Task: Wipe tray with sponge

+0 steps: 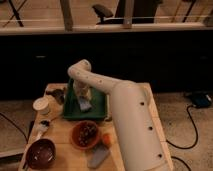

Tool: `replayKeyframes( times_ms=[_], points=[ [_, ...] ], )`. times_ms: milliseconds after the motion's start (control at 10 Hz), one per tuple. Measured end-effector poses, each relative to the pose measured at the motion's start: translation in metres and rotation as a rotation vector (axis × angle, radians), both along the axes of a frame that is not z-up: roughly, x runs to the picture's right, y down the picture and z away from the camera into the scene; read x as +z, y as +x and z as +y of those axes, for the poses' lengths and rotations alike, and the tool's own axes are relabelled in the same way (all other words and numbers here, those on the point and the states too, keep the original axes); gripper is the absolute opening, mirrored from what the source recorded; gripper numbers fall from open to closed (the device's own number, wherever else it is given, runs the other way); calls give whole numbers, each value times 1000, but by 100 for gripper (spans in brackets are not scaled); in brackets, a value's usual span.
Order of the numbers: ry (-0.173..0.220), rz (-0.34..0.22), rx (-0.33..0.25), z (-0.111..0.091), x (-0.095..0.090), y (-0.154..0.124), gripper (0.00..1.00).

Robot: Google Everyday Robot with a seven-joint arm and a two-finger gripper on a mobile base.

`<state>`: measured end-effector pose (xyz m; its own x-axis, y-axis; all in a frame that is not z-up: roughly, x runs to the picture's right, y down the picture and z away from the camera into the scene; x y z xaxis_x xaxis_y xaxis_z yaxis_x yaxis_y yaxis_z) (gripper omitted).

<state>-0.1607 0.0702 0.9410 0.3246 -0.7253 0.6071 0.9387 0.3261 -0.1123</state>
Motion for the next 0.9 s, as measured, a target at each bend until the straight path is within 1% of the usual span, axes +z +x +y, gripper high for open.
replayKeyframes(
  times_ms=[200,300,400,500,700,800,900],
  points=[
    [-6,-9,-25,18,-20,7,0],
    [-1,-13,-28,22,-26,10,0],
    [-8,-6,-28,26,-31,19,0],
    [-12,13,-18,28,-33,34,0],
    [-10,49,9,26,-32,52,0],
    [-3,72,30,20,-29,63,0],
    [10,96,54,10,-21,75,0]
  ],
)
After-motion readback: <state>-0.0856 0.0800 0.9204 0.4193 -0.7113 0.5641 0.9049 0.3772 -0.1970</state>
